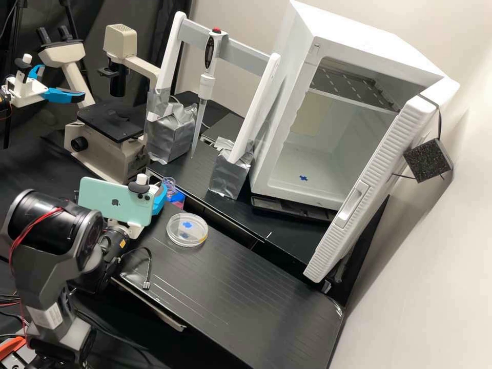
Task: Close the bottle
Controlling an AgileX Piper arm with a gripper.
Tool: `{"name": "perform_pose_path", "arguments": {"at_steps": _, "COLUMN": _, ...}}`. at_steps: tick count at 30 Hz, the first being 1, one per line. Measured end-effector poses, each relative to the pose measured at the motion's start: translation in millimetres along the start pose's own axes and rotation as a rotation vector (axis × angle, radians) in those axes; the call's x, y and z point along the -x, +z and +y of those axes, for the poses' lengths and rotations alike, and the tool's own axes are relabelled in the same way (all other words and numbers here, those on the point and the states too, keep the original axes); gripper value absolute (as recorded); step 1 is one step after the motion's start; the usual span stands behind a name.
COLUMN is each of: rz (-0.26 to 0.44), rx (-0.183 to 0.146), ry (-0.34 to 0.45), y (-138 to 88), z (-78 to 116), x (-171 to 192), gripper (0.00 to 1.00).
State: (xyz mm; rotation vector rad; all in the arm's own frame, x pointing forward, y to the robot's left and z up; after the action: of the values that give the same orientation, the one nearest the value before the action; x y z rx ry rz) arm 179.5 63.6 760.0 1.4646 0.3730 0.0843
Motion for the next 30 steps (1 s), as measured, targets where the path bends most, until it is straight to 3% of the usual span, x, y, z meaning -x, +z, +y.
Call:
{"name": "perform_pose_path", "arguments": {"at_steps": 16, "rz": 0.086, "rx": -0.004, "ry": 0.093, "y": -17, "z": 19.2, "x": -8, "gripper": 0.0}}
{"name": "perform_pose_path", "arguments": {"at_steps": 30, "rz": 0.049, "rx": -0.011, "ry": 0.087, "y": -13, "z": 16.3, "x": -34, "gripper": 0.0}}
